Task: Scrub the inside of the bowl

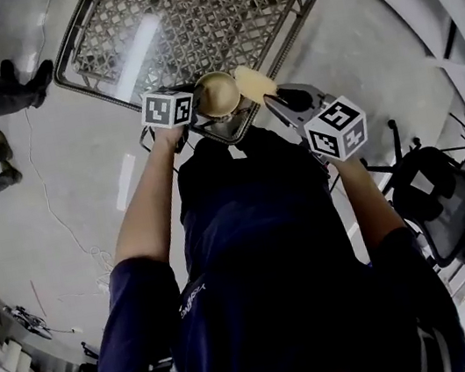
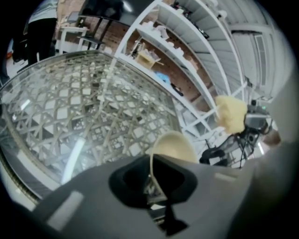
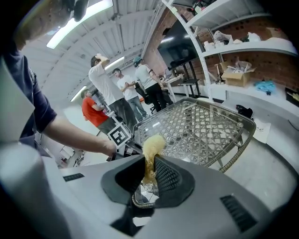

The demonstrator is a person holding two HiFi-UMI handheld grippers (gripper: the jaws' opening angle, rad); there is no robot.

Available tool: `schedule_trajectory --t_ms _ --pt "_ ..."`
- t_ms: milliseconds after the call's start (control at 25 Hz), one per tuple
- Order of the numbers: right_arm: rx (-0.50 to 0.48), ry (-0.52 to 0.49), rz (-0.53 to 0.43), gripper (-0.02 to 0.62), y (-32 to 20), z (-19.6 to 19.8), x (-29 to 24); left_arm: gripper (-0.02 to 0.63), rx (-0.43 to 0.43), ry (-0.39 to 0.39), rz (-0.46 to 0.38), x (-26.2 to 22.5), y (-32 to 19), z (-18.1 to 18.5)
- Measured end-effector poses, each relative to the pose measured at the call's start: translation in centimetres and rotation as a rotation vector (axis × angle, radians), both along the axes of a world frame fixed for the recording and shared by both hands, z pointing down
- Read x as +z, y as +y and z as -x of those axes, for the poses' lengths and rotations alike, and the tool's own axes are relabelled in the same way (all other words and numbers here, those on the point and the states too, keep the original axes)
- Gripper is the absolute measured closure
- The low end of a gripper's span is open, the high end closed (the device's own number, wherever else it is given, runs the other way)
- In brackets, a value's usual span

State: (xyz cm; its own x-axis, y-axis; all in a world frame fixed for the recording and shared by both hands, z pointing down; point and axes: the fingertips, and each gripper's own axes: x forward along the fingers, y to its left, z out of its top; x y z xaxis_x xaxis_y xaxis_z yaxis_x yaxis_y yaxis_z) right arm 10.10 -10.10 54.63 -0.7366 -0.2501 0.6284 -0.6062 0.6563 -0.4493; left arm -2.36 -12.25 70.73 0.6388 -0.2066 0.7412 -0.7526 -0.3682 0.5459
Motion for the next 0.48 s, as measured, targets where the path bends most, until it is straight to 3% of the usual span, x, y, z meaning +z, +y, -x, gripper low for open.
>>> schedule_trajectory --t_ms 240,480 --pt "-0.106 0.08 -0.056 0.541 0.6 1.6 -1.0 0.595 0.012 -0.033 -0.028 -2.0 -0.6 0.1" --pt "-0.48 0.39 -0.266 0.541 2.1 5.1 -3.3 0.595 0.111 -0.052 -0.136 -8.7 -3.0 -1.4"
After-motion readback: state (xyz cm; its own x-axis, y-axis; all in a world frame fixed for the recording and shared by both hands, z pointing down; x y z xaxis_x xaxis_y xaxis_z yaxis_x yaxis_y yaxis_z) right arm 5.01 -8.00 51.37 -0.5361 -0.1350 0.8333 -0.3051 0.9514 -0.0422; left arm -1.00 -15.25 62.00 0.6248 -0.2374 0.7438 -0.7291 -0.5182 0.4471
